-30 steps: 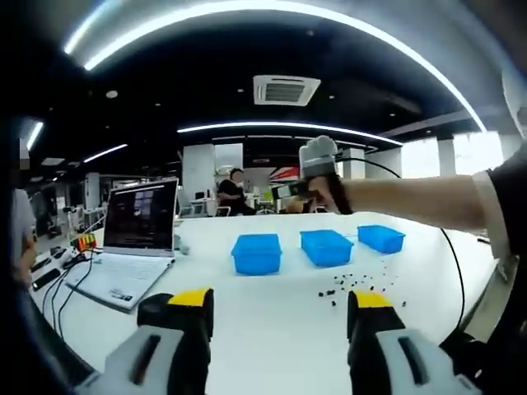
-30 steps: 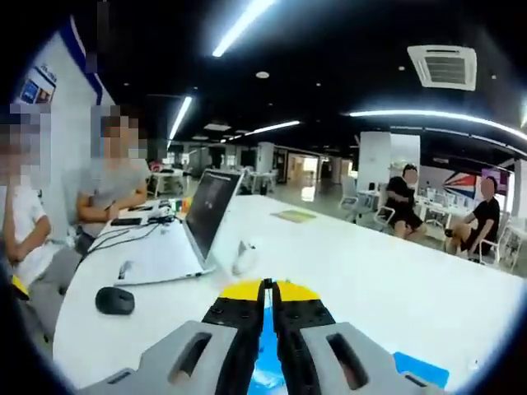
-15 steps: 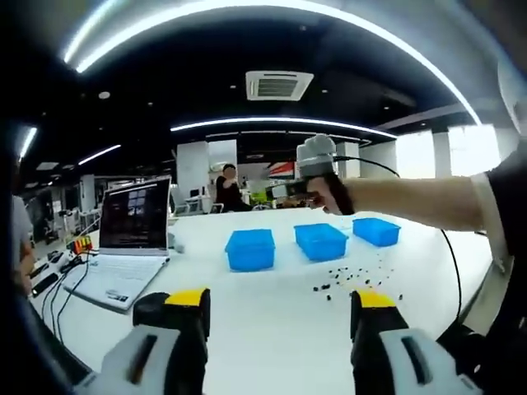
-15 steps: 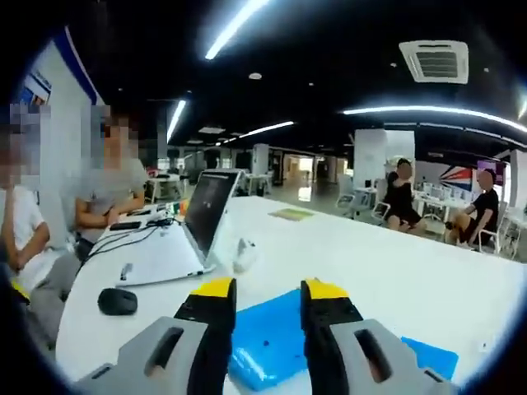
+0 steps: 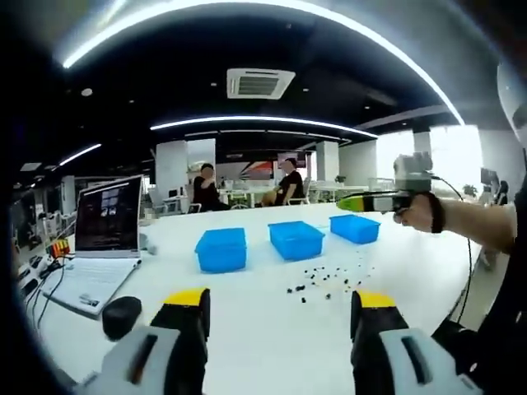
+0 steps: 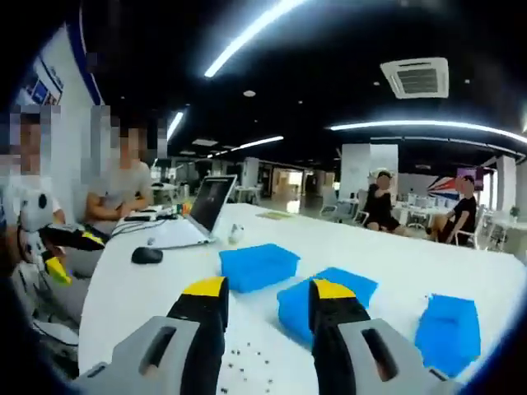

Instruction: Pick up the resistors one by one and place each resistor into its matching bin, sorting the parts by color and model until every resistor is separated into the correct bin for its type

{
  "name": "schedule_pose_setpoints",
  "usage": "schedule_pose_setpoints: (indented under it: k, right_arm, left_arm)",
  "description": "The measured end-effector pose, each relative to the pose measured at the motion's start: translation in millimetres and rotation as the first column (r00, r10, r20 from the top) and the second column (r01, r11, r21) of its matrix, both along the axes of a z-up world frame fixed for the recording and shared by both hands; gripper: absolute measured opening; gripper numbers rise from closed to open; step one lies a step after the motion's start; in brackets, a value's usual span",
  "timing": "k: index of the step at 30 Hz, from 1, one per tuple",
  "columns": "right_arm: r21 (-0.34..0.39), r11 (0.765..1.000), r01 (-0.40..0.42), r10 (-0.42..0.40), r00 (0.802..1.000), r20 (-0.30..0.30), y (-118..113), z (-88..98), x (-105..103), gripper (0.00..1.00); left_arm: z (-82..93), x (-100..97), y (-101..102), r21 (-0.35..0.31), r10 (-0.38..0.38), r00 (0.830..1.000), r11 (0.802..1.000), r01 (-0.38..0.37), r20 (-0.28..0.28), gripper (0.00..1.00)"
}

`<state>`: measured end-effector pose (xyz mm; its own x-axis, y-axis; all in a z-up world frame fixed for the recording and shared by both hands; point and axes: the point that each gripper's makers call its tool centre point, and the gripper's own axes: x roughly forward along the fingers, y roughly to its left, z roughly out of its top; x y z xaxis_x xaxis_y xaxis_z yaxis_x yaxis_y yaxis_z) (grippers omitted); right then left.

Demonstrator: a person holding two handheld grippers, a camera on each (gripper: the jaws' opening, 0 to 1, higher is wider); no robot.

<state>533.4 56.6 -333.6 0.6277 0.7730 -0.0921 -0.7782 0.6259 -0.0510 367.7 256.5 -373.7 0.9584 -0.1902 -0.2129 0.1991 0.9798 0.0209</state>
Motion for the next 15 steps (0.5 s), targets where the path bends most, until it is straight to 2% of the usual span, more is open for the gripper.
schedule_pose_setpoints:
  k: [2,6,8,12,15]
  right_arm:
    - [0.021,1.000,0.006,-0.006,1.000,-0.027,-26.7,-7.3,-18.5,0.40]
    - [-0.058,0.998,-0.006,0.003,0.999,-0.037,-67.2,-36.6,-68.7,0.41]
    - [-0.064,0.998,-0.004,0.001,0.999,-0.046,-82.4,-43.7,-87.7,0.41]
    - [-0.088,0.995,0.037,-0.044,0.995,-0.086,-108.5,-50.8,-109.1,0.41]
    - [-0.105,0.993,0.047,-0.056,0.995,-0.084,-117.6,-48.5,-116.5,0.41]
  left_arm:
    - [-0.2,2.9,-4.3,-0.002,-0.015,1.000,1.000,0.015,0.000,0.70]
    - [-5.6,5.7,-16.7,0.025,-0.056,0.998,0.998,0.057,-0.017,0.70]
    - [-10.2,4.1,-23.6,0.035,-0.083,0.996,0.996,0.084,-0.035,0.70]
    - [-15.0,0.5,-30.0,0.040,-0.112,0.992,0.993,0.115,-0.057,0.71]
    - [-18.9,-2.1,-33.6,0.036,-0.129,0.989,0.991,0.132,-0.072,0.71]
